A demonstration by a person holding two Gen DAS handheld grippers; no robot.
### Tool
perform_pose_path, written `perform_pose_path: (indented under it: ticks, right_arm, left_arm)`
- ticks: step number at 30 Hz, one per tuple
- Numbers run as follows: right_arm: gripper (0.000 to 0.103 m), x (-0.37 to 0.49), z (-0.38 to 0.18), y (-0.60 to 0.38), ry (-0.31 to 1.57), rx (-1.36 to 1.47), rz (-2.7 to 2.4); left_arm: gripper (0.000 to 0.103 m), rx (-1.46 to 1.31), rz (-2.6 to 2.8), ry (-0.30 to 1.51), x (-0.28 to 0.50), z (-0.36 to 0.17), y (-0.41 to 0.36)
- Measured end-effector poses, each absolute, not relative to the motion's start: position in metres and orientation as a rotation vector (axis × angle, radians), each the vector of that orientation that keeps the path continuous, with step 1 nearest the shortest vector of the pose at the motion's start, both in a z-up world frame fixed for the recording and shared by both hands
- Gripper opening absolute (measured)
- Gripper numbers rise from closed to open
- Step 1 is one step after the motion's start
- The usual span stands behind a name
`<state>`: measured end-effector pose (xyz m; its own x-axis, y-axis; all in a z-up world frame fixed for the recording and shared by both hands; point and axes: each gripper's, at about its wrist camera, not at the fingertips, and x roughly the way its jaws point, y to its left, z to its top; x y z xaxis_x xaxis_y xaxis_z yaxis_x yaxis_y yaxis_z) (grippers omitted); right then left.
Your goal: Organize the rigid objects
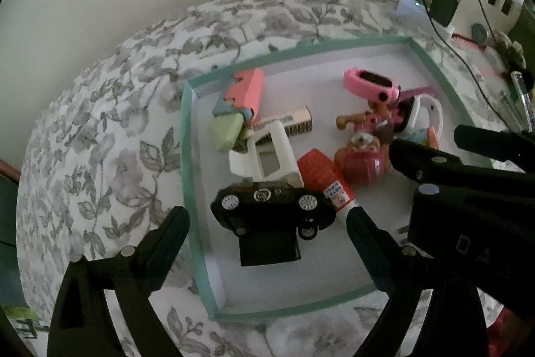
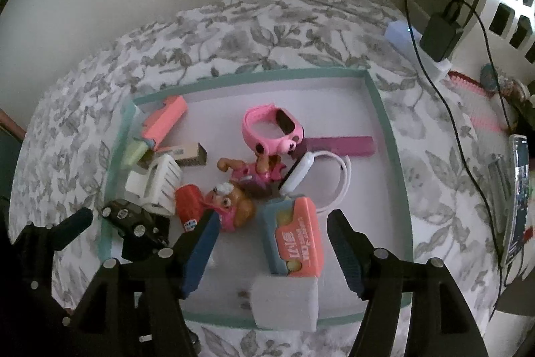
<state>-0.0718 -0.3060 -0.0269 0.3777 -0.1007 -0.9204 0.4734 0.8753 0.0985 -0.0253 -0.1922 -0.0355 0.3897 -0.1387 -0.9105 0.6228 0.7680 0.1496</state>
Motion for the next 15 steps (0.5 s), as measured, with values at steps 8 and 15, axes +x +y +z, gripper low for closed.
perform_pose_path:
  ticks: [8,15]
  right_arm:
    - [0.072,-0.077,-0.015,-0.313,1.064,0.409,-0.403]
    - [0.072,-0.083,-0.005,-0.322,1.000,0.463,-0.433]
  left_arm:
    - [0.096,0.465,-0.505,1.030,-0.019,-0.020,-0.185]
    - [0.096,0.347,-0.447,1.049,0.000,-0.012,-0.160]
